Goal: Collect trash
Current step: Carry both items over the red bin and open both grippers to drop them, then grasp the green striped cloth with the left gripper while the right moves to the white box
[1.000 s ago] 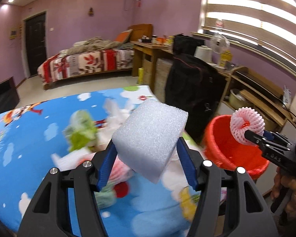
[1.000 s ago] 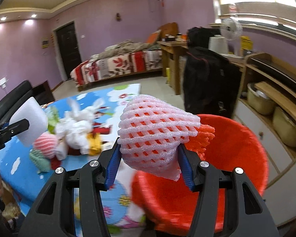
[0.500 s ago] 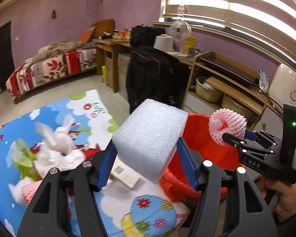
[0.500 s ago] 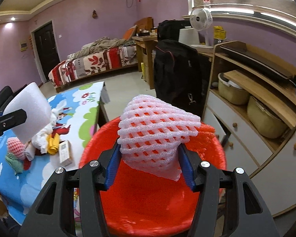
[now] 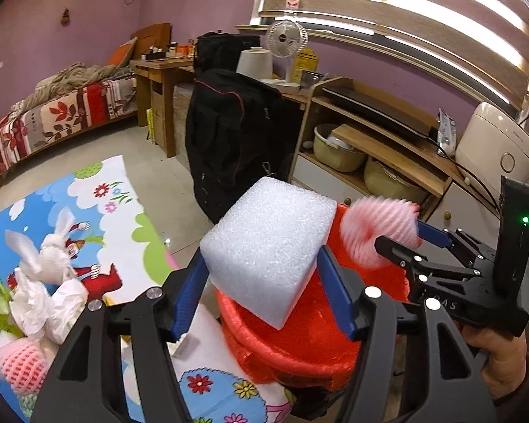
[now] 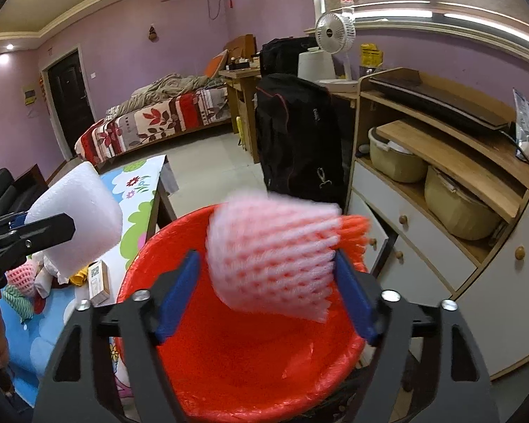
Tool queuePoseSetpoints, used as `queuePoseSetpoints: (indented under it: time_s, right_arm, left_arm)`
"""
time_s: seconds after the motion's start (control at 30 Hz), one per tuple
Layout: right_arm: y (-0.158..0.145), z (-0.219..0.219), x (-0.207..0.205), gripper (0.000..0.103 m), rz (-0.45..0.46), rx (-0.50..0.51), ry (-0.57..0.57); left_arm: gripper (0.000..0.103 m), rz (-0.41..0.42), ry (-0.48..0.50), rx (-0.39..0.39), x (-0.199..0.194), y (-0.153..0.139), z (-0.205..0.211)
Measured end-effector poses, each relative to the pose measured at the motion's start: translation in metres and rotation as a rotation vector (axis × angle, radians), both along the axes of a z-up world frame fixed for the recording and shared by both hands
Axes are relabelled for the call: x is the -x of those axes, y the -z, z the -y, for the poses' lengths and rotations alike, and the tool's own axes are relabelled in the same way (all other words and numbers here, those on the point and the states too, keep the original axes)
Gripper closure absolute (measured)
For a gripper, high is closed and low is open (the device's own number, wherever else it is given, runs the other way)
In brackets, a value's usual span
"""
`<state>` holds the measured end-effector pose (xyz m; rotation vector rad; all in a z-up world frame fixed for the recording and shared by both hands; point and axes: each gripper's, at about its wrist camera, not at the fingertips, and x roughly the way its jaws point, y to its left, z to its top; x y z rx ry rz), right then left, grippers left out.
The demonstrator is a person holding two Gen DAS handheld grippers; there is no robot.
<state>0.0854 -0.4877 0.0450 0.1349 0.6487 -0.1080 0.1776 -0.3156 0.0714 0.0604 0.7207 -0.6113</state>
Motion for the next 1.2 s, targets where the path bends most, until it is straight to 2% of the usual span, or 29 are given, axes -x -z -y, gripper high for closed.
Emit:
queuePoseSetpoints:
  time_s: [0.07, 0.13, 0.2, 0.4, 0.57, 0.63, 0.8, 0.93, 1.17, 1.2]
  right_arm:
    - [-0.001, 0.002, 0.001, 0.027, 0.002, -0.002, 0.008]
    - [0.000, 0.005, 0.002, 0.024, 0.001, 0.000, 0.015]
    - [0.000, 0.007, 0.005, 0.021, 0.005, -0.002, 0.026]
    - [0.001, 0.008, 0.010, 0.020, 0.011, -0.016, 0.037]
    - [-0.001, -0.011, 0.011, 0.018, 0.026, -0.013, 0.008]
    - [-0.004, -0.023, 0.010, 0.018, 0.032, -0.013, -0.016]
    - [-0.010, -0.055, 0.006, 0.017, 0.050, -0.020, -0.085]
    - [-0.012, -0.078, 0.005, 0.017, 0.060, -0.030, -0.134]
    - [-0.010, -0.106, 0.000, 0.017, 0.056, -0.030, -0.188]
    - [-0.009, -0.109, -0.002, 0.017, 0.053, -0.029, -0.196]
  left_arm:
    - [0.041, -0.011, 0.022, 0.011, -0.002, 0.001, 0.004]
    - [0.024, -0.027, 0.042, 0.031, -0.005, 0.002, 0.007]
    - [0.021, -0.034, 0.036, 0.047, -0.006, 0.003, 0.005]
    - [0.021, -0.034, -0.043, 0.071, -0.002, 0.004, -0.022]
    - [0.020, 0.066, -0.152, 0.044, 0.021, -0.003, -0.057]
    - [0.016, 0.101, -0.200, 0.041, 0.029, -0.007, -0.073]
    - [0.016, 0.155, -0.283, 0.021, 0.042, -0.014, -0.108]
    - [0.016, 0.169, -0.338, 0.042, 0.049, -0.018, -0.141]
    - [0.017, 0.146, -0.449, 0.073, 0.052, -0.014, -0.198]
    - [0.020, 0.141, -0.463, 0.074, 0.052, -0.012, -0.204]
